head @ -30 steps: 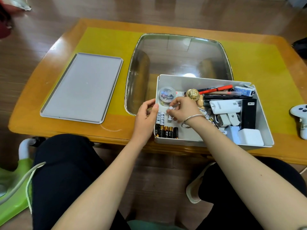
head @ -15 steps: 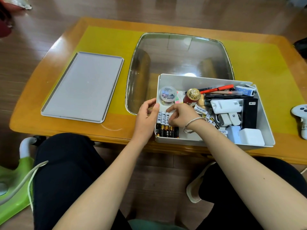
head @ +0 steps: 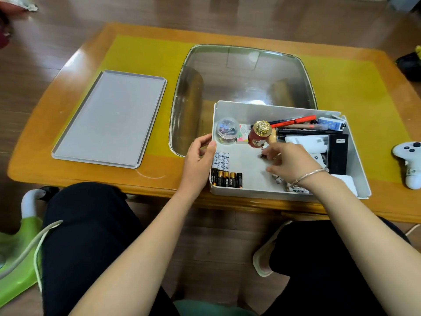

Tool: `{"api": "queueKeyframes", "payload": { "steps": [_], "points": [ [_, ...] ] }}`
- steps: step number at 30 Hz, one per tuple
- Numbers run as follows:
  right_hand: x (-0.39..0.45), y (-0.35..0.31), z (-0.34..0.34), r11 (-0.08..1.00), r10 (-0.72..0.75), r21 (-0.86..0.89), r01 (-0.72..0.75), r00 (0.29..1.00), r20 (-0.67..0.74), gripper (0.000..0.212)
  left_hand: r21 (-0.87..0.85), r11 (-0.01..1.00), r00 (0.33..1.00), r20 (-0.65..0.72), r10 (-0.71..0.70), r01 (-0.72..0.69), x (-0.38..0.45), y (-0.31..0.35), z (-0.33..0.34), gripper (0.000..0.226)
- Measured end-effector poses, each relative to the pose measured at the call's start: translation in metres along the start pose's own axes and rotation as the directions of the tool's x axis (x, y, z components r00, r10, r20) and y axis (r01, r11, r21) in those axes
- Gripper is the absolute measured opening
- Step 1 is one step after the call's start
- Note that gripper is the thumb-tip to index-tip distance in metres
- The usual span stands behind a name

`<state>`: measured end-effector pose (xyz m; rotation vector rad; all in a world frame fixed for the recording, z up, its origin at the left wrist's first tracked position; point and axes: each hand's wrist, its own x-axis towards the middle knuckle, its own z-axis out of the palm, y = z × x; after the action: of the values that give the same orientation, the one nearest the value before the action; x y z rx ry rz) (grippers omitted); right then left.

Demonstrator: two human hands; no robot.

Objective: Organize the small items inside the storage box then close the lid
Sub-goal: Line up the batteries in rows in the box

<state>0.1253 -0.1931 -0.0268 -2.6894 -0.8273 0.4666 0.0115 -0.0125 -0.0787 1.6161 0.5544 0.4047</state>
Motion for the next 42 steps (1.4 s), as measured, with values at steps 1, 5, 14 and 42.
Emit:
{"api": "queueKeyframes", "payload": {
  "steps": [1,5,14,42],
  "points": [
    [-0.004,0.006,-0.002,0.999,0.011,-0.037,-0.011,1.0,0.01,0.036,0.003,1.0,1.0,0.002,-0.001,0.001,0.0,0.0,0.0,0.031],
    [-0.014,0.018,-0.005,0.997,0.054,-0.066,-0.048,0.995,0.087,0.033,0.0,1.0,1.0,-0.003,0.005,-0.005,0.0,0.0,0.0,0.029],
    [0.014,0.003,0.014,0.977,0.023,-0.211,0.012,0.986,0.164,0.049,-0.008,1.0,1.0,-0.006,0.019,-0.019,0.001,-0.001,0.001,0.029],
    [0.022,-0.001,0.03,0.957,-0.184,-0.224,0.183,0.983,0.018,0.032,-0.015,1.0,1.0,-0.017,0.02,-0.02,0.001,-0.004,0.001,0.025]
  ]
}}
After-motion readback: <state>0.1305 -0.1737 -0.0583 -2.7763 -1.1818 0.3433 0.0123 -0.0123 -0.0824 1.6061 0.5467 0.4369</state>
